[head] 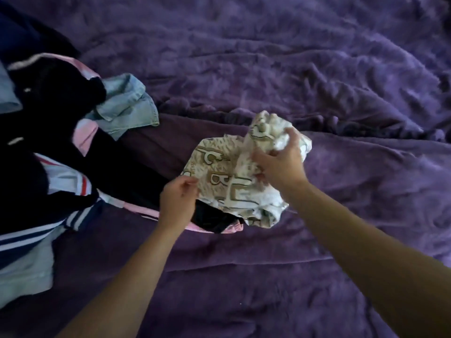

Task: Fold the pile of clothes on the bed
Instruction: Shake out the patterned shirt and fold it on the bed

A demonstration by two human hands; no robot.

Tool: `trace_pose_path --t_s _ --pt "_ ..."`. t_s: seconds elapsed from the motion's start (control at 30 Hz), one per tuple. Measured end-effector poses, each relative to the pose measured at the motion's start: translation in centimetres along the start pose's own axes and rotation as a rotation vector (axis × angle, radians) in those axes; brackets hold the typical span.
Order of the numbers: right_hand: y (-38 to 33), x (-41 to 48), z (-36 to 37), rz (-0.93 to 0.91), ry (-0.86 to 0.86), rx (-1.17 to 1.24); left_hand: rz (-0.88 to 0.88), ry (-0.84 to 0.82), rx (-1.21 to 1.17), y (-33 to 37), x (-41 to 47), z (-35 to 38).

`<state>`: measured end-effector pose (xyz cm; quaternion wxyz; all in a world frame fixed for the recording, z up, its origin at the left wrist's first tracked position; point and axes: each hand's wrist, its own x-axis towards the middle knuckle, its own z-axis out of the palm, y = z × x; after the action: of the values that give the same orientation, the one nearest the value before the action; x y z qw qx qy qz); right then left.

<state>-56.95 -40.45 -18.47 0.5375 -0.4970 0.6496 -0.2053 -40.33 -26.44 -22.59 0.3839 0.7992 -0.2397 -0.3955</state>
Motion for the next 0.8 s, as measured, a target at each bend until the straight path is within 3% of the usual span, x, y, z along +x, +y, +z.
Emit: trace_pose_path --t_s 0.1,0.2,0.23,0.3,0.4,0.5,0.6,0.8 --pt "-0.1 0.5 6.5 -0.041 -0.146 -0.171 -0.013 0.100 0.029 -1.0 0.3 -4.2" --pt "0.9 0.8 9.2 0.028 -0.332 -0.093 0.041 0.225 0.116 -1.3 0.4 -5.7" --pt "1.3 0.8 8.8 -0.012 -0.300 -0.064 0.092 0.268 0.157 -1.1 0.3 -5.5" --pt "2.0 0.6 6.6 -0.256 -0.071 -0.189 0.225 0.307 0.235 -0.4 0.0 -3.9" --pt "4.6 0.5 2.3 -0.571 0.224 -0.548 0.373 0.196 0.531 1.1 -0.8 1.1" --pt "7.5 1.1 0.9 -0.502 0.129 -0.905 0.428 0.013 0.875 0.9 0.6 5.4" --pt "10.2 2.3 2.0 -0.474 -0.008 -1.129 0.395 -0.080 1.048 -2.7 4.0 5.8" --pt "13.3 3.9 3.9 -0.360 -0.021 -1.189 0.425 -0.120 1.155 -6.4 6.7 4.1"
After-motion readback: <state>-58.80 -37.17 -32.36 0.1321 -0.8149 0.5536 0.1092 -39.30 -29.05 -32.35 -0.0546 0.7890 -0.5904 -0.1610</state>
